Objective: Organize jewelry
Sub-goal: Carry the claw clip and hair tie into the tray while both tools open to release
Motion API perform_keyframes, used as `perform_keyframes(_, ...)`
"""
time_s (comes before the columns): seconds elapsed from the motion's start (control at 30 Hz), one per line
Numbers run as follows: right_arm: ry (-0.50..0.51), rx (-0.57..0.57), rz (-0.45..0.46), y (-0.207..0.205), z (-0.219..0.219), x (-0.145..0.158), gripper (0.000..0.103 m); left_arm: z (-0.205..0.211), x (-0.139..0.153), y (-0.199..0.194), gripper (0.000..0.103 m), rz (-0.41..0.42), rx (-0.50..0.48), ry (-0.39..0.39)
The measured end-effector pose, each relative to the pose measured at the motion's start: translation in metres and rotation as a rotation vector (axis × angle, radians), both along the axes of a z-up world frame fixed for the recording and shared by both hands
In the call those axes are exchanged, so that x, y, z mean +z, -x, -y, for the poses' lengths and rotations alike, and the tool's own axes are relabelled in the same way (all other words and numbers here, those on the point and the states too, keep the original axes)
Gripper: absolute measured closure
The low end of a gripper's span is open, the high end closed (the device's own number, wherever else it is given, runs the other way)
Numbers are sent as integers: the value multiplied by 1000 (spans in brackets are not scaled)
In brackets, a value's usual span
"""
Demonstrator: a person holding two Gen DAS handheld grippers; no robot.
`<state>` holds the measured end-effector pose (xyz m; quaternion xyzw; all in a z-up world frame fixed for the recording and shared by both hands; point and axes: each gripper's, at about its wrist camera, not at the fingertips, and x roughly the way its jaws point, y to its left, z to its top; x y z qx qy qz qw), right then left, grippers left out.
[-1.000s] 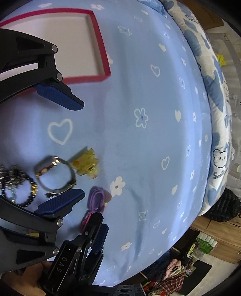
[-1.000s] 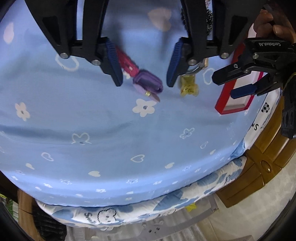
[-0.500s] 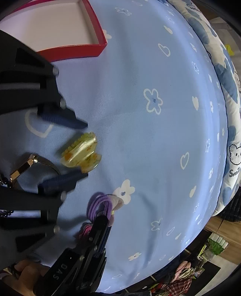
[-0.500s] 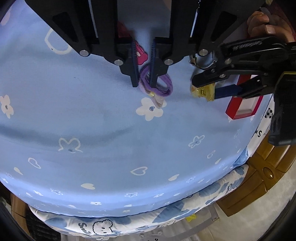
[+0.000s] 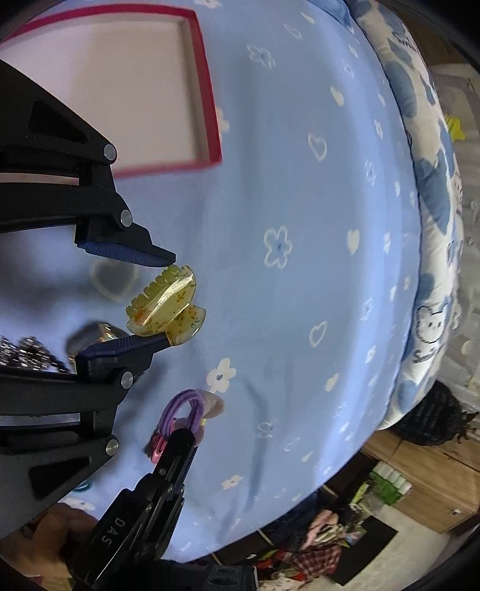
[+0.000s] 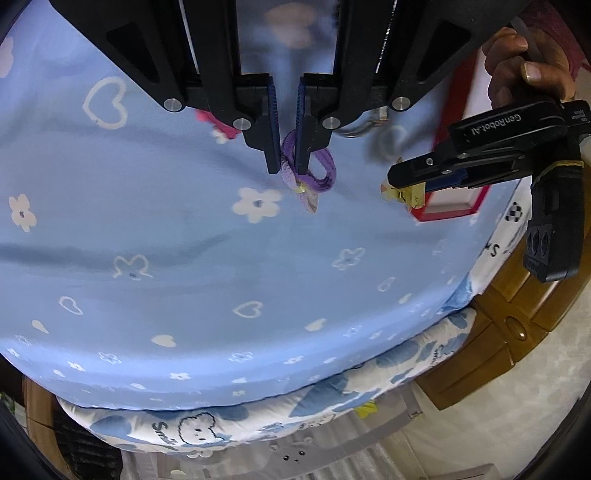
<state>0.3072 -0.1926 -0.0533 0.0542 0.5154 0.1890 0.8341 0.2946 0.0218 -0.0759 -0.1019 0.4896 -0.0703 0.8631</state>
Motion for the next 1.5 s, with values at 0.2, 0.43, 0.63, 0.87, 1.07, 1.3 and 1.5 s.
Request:
perform_keyframes(0.2, -30, 38, 13, 11, -28, 9, 96, -30, 17, 45, 68, 32, 51, 23)
perform_keyframes(0.43, -60, 82, 5, 23, -68, 11, 96, -72, 36, 93, 68, 51, 108, 25)
perform_keyframes(0.63, -89, 139, -2, 32, -111, 10, 96, -106, 45, 117, 68, 41, 151, 32)
perform_keyframes(0.87, -99, 171, -13, 34, -151, 5, 96, -130, 47, 127, 68, 27, 180, 8)
perform_keyframes(1.07, -91, 184, -35, 28, -183, -9, 96, -145, 35, 113, 68, -22, 182, -31)
perform_keyframes(1.3, -57, 208, -73, 15, -217, -31, 96, -155, 20, 89, 68, -77, 181, -79)
perform_keyframes(1.5, -10, 220, -97, 7, -229, -47, 96, -153, 4, 73, 68, -118, 182, -98)
